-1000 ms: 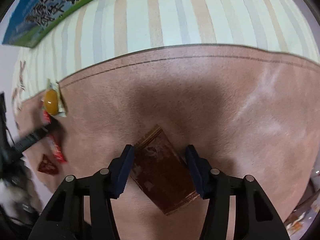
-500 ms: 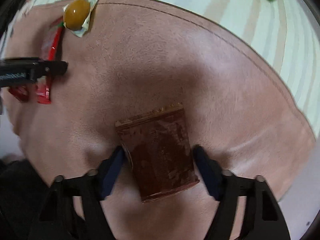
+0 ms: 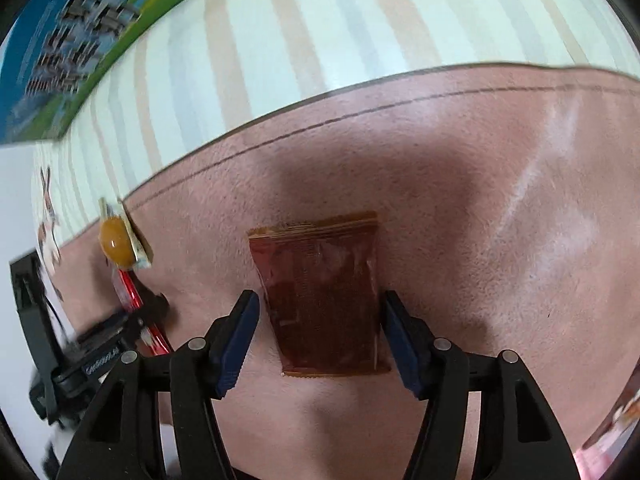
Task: Organize snacks
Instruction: 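Grasp the red candy packet with left tool while right tool grasps the brown sauce packet, then carry both packets into the cardboard box and open both tools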
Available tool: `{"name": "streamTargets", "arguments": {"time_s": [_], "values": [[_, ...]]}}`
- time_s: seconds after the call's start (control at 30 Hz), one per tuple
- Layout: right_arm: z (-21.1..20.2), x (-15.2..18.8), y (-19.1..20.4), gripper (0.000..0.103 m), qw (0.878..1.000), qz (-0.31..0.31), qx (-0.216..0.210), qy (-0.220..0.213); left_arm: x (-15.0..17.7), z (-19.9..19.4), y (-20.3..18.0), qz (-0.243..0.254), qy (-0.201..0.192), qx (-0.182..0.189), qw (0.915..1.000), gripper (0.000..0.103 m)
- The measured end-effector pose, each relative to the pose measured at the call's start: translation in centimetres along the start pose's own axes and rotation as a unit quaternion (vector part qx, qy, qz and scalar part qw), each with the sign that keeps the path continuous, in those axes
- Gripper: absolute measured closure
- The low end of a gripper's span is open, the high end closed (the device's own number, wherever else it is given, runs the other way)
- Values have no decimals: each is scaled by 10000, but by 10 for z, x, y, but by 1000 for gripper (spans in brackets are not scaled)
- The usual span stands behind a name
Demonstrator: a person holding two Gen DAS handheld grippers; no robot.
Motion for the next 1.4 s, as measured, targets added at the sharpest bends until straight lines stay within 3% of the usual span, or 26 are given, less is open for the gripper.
{"name": "streamTargets", "arguments": {"time_s": [0.13,0.2,0.3,0.37,0.47,0.6,0.73,0.83,0.97,1.03,1.17,1.23,1.3,1.4], "values": [[1,0,3,38,9994,-260,213,68,-1,-2,-10,1010,-200,-848,9911,44],[6,5,14,35,9990,-313,299,66,0,-2,-11,1137,-221,-1024,9880,41],[14,10,25,27,9985,-400,354,82,5,6,-11,738,37,-761,9944,36],[15,12,27,24,9986,-412,313,83,12,14,-8,138,321,-184,9992,29],[21,13,34,24,9986,-408,339,84,22,24,-3,-667,501,537,9951,24],[32,16,39,24,9980,-441,436,70,29,30,0,-1102,368,841,9897,24],[55,22,24,23,9965,-517,653,35,37,34,13,-1124,132,685,9912,44],[73,16,27,24,9950,-558,823,-31,43,33,17,-1092,112,666,9917,48],[86,21,37,25,9915,-748,1057,-72,48,35,18,-1098,118,683,9915,49],[99,27,47,25,9908,-789,1095,-82,33,11,29,-1088,136,677,9917,49],[104,30,48,26,9908,-782,1104,-86,28,11,24,-1080,148,652,9919,49],[101,29,47,29,9901,-810,1140,-100,21,-3,21,-1070,137,625,9922,49],[89,27,44,41,9886,-889,1203,-177,19,-4,16,-1013,94,576,9931,50],[66,23,49,43,9884,-1003,1103,-277,21,-20,10,-959,68,653,9932,52]]}}
Point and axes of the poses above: each gripper's, at about its wrist camera, not at the fingertips, and z roughly the way its jaws point, y to its left, x to its underside, the point moved 10 cm from there along z, roughly the way its jaws point, and after that the axes turned 5 degrees about y, right-handed, at the moved point
